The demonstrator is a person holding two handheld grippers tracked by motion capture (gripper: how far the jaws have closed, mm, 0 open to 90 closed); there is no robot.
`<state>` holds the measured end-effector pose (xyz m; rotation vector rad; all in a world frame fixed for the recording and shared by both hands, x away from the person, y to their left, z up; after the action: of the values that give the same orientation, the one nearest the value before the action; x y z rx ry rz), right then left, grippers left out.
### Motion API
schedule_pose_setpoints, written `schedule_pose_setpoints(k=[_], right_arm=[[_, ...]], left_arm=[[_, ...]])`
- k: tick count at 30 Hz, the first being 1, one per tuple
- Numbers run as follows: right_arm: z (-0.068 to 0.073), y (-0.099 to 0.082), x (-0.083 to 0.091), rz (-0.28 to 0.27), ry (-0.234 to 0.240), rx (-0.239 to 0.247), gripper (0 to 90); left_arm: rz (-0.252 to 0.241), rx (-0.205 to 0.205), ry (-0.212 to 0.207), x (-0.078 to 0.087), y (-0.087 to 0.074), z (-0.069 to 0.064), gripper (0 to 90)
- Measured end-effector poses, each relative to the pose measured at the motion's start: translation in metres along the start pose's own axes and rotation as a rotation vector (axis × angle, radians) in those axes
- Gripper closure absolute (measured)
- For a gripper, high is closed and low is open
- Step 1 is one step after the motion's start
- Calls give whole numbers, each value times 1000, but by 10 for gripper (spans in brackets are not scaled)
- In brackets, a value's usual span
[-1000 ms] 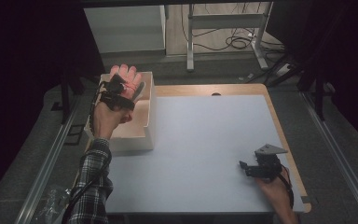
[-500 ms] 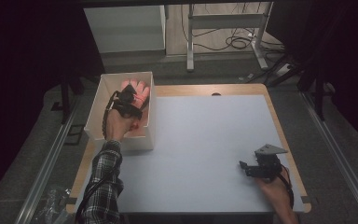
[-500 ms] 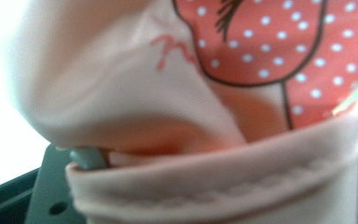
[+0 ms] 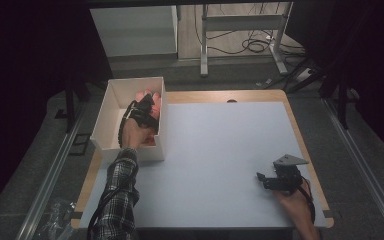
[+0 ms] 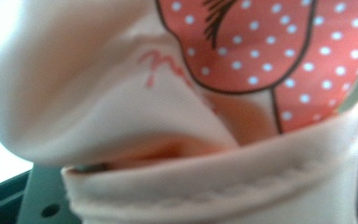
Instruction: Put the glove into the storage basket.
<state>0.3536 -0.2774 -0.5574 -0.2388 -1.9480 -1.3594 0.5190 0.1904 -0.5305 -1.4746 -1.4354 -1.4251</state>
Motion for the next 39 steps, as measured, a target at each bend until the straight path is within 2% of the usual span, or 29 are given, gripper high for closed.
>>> schedule_pose_setpoints(k=[4,8,10,12,14,16,25,32,39], right_arm=[[0,0,0,0,0,0,210],[0,0,0,0,-1,1,210],[0,0,0,0,-1,0,210],[0,0,0,0,-1,0,210],[0,0,0,-1,-1,1,210],[0,0,0,-1,-1,-2,210],[0,0,0,-2,-2,-2,210],[0,0,0,-2,-3,-1,209],[0,0,0,-2,-3,-2,209]], left_arm=[[25,-26,-20,-4,-2,1,204],[27,-21,-56,-4,-4,3,127],[19,-31,-70,1,-5,4,82],[-12,-22,-84,8,-5,4,60],[-42,-16,-84,15,-6,4,55],[-56,-21,-91,22,-7,4,45],[-106,-51,-74,46,-15,6,46],[-134,-81,-58,57,-20,4,51],[-182,-102,-50,66,-25,7,49]])
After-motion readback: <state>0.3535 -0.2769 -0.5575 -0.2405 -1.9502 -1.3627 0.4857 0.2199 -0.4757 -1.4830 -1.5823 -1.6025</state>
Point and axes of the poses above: each handheld gripper's, and its own axes: x roughly backward along the jaws, y roughly out of its top, z roughly to its left, the point moved 4 cm from there along -x, roughly forward along the jaws, and after that the axes turned 9 degrees about -y, right-handed, at the moved point
